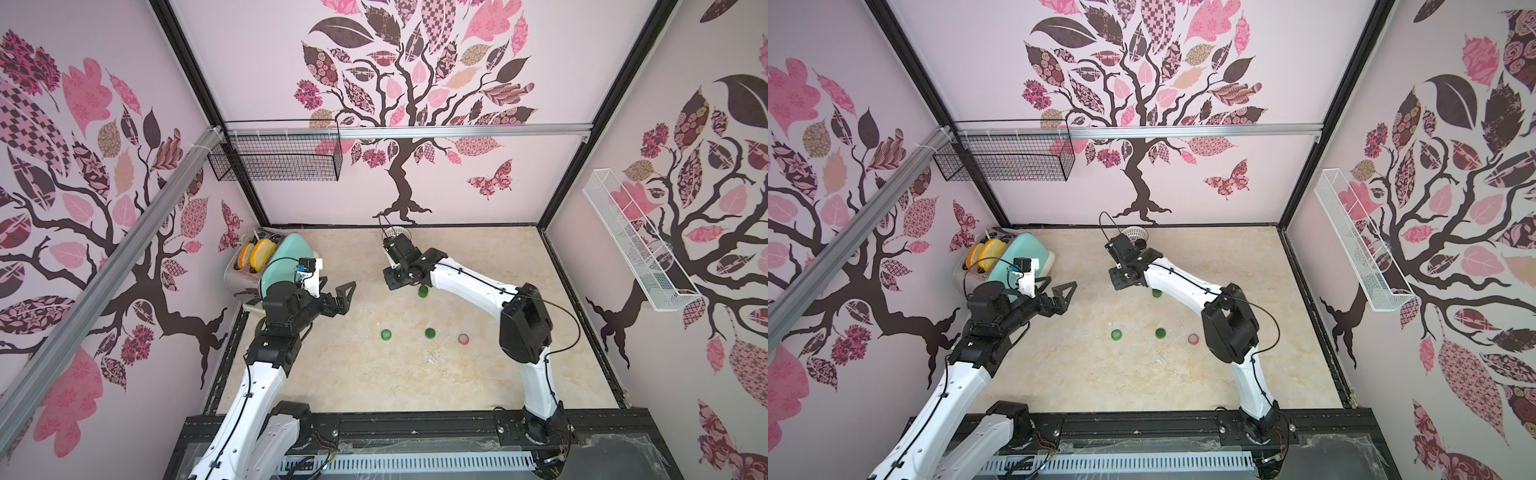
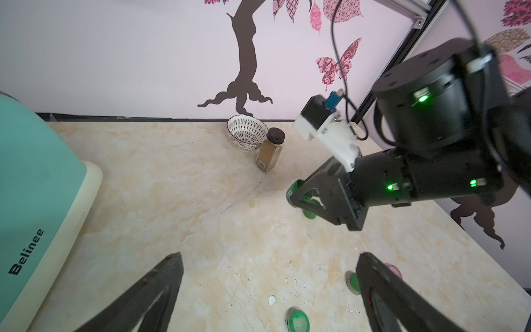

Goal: Close the paint jar lid
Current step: Pick up the paint jar from the center of the board.

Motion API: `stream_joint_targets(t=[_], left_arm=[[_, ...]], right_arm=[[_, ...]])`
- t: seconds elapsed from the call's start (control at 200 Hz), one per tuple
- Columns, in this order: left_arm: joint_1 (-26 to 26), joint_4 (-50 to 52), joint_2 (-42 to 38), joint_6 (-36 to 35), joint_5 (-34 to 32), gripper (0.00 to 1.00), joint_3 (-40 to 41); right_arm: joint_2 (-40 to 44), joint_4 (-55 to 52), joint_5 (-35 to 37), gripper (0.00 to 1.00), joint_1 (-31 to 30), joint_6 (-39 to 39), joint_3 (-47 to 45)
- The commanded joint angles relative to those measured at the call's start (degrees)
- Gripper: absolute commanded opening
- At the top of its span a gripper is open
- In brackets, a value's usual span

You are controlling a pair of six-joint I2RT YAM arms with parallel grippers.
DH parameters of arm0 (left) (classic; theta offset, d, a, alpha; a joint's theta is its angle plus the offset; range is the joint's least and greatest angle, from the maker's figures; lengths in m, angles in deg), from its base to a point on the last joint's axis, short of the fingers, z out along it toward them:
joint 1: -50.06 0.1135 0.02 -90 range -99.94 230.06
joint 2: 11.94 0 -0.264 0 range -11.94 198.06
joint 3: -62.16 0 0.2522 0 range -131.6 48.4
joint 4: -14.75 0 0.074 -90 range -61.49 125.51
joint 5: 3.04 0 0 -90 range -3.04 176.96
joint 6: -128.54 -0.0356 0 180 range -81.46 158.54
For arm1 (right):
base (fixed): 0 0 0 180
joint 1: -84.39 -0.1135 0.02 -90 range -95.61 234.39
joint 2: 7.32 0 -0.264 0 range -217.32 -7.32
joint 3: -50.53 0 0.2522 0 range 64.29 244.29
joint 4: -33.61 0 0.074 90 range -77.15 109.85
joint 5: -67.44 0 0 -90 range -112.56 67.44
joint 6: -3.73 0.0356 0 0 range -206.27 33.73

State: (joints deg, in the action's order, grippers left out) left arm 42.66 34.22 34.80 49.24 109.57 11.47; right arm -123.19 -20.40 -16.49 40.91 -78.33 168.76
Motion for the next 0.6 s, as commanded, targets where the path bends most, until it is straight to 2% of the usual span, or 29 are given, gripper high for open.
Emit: stream_joint_targets(t=[0.0, 0.085, 0.19, 0.275, 0.415, 0.495, 0.595], left_arm=[[-0.59, -8.10, -0.99, 2.12, 2.73, 0.96, 2.08], [-4.82, -11.68, -1.38, 2.27, -0.42, 0.95, 3.31], [-15.98, -13.05, -0.47, -3.30, -9.91, 0.95, 4.09], [-21.65, -18.01, 0.76, -6.41, -14.53, 0.96, 6.13], [-25.20, -30.46, 3.13, -12.72, -12.28, 0.97, 11.69], [-25.54, -37.47, 5.48, -16.67, -6.40, 0.96, 13.89], [-25.65, -44.63, 9.17, -17.24, -3.45, 0.94, 14.91]], right_arm=[[5.59, -0.91, -0.69, 0.29, 0.83, -0.70, -2.16], [9.67, -2.59, -0.86, 0.29, 1.39, -1.50, -4.37], [14.22, -5.59, -1.32, 0.29, 2.35, -2.80, -6.55], [17.48, -8.05, -2.22, 0.29, 3.14, -3.44, -8.13], [21.82, -11.54, -4.59, 0.29, 3.82, -3.47, -10.60], [23.56, -13.21, -6.35, 0.29, 3.75, -2.75, -11.54], [24.92, -14.71, -9.18, 0.30, 3.68, -1.53, -12.50]])
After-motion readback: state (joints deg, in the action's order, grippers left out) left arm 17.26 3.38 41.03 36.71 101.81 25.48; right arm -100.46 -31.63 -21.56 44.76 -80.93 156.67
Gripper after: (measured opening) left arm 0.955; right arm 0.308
